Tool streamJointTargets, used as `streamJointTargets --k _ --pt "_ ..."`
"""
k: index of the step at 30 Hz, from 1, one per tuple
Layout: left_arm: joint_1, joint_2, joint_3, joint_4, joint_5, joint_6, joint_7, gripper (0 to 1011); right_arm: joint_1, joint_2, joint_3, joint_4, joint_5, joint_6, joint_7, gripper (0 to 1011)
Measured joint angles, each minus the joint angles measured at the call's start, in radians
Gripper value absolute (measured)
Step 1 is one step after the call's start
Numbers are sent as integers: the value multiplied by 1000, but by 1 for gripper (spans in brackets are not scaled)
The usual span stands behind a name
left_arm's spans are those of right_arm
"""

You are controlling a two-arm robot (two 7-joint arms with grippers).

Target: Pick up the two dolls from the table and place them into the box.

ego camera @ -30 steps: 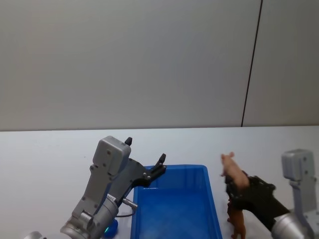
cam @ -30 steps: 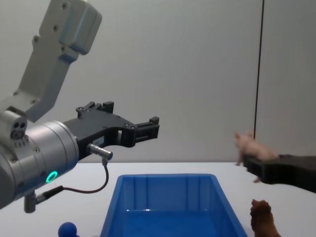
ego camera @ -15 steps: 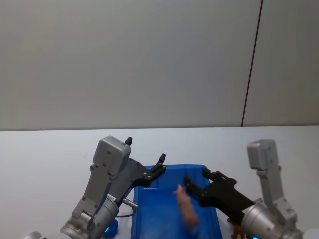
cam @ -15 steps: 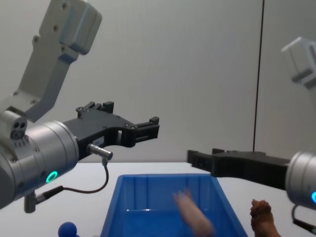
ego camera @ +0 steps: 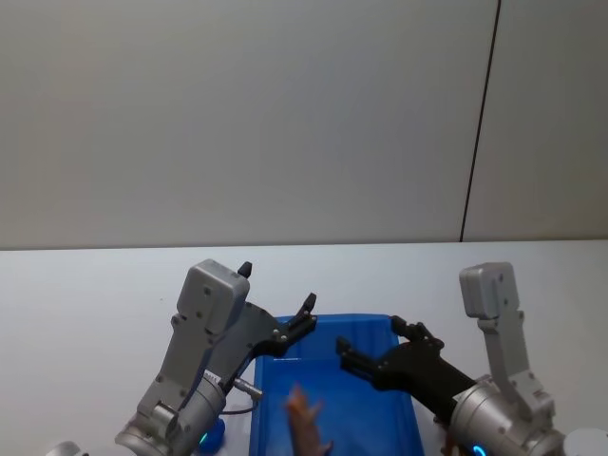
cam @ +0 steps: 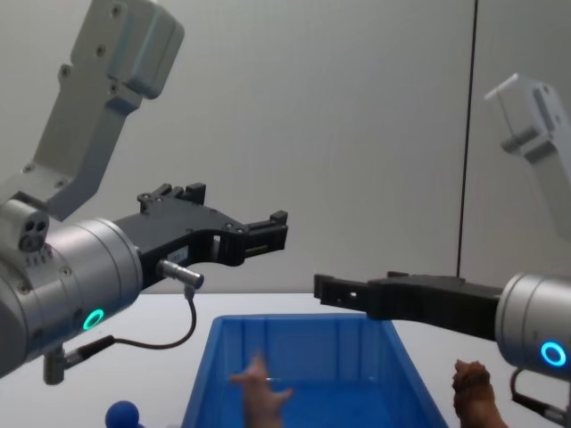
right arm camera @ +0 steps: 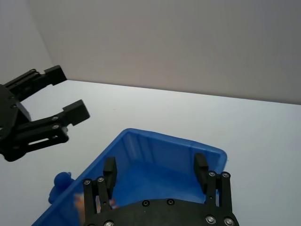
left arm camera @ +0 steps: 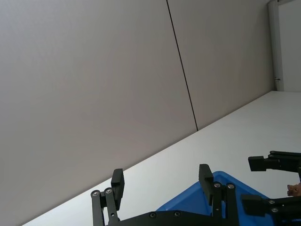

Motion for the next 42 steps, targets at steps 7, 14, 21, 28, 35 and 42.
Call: streamJointTargets --k 7,14,21,28,35,42 --pt "0 0 0 0 0 0 0 1002 -23 15 9 -29 -12 0 -66 1001" --pt "0 0 0 0 0 0 0 1002 -64 42 22 -80 -23 5 -145 1001" --pt "0 0 0 0 0 0 0 1002 -116 74 36 -138 -26 30 -211 1001" --pt "0 0 0 0 0 0 0 1002 -163 101 47 -181 -9 63 -247 1001" --pt "0 0 0 0 0 0 0 1002 -192 113 52 -192 12 87 -255 1001" --pt "0 0 0 0 0 0 0 1002 -207 115 53 -186 30 107 -255 1001"
